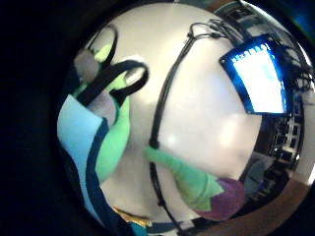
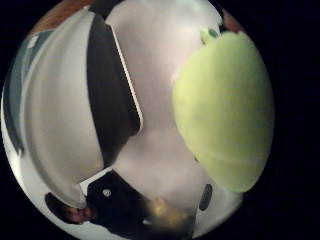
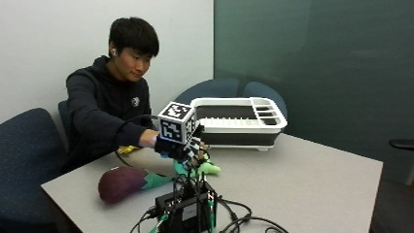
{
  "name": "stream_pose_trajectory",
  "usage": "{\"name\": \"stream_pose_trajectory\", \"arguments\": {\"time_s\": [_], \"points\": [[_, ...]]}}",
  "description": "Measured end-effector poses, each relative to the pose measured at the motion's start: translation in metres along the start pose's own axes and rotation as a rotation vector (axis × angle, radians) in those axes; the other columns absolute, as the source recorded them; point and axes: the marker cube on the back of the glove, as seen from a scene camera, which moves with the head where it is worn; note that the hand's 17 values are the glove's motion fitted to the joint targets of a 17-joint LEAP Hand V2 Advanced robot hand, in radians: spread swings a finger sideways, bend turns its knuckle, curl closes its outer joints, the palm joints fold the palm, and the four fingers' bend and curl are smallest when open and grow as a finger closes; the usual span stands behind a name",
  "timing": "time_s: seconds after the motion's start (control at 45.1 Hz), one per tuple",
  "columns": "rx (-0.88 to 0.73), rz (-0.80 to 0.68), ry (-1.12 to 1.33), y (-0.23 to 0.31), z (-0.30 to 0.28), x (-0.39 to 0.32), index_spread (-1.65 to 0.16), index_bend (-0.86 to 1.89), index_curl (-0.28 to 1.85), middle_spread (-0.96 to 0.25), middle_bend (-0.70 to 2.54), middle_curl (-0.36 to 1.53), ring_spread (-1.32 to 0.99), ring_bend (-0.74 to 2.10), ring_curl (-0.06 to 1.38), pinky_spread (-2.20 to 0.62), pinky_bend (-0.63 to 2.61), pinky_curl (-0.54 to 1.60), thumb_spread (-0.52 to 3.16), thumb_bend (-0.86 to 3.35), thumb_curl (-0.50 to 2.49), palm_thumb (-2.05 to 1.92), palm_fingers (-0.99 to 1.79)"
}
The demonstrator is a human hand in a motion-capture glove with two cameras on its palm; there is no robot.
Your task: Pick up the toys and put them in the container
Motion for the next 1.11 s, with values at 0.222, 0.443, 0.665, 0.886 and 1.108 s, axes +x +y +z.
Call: {"name": "stream_pose_trajectory", "arguments": {"time_s": [0.222,0.443,0.665,0.886,1.108], "points": [[0.023,0.090,-0.135,0.008,-0.049,-0.004,-0.38,0.39,0.27,-0.22,0.61,0.32,-0.37,0.92,0.40,-0.33,0.90,0.36,0.84,0.30,0.60,0.77,1.03],[0.212,-0.056,-0.147,0.024,-0.180,-0.078,-0.45,0.54,0.38,-0.27,0.78,0.43,-0.43,0.99,0.48,-0.38,0.89,0.40,0.55,0.31,0.72,0.80,1.01],[0.236,-0.237,-0.203,0.012,-0.192,-0.192,-0.49,0.63,0.49,-0.29,0.86,0.52,-0.46,1.05,0.54,-0.40,0.96,0.45,0.34,0.31,0.80,0.79,0.92],[0.009,-0.295,-0.172,-0.011,-0.115,-0.267,-0.48,0.49,0.55,-0.30,0.81,0.56,-0.46,1.10,0.59,-0.40,1.10,0.50,0.26,0.27,0.85,0.75,0.67],[-0.053,-0.283,-0.196,0.016,-0.138,-0.228,-0.30,0.08,0.38,-0.06,0.28,0.40,-0.15,0.40,0.41,-0.10,1.19,0.49,0.85,0.04,0.68,0.38,-0.48]]}}
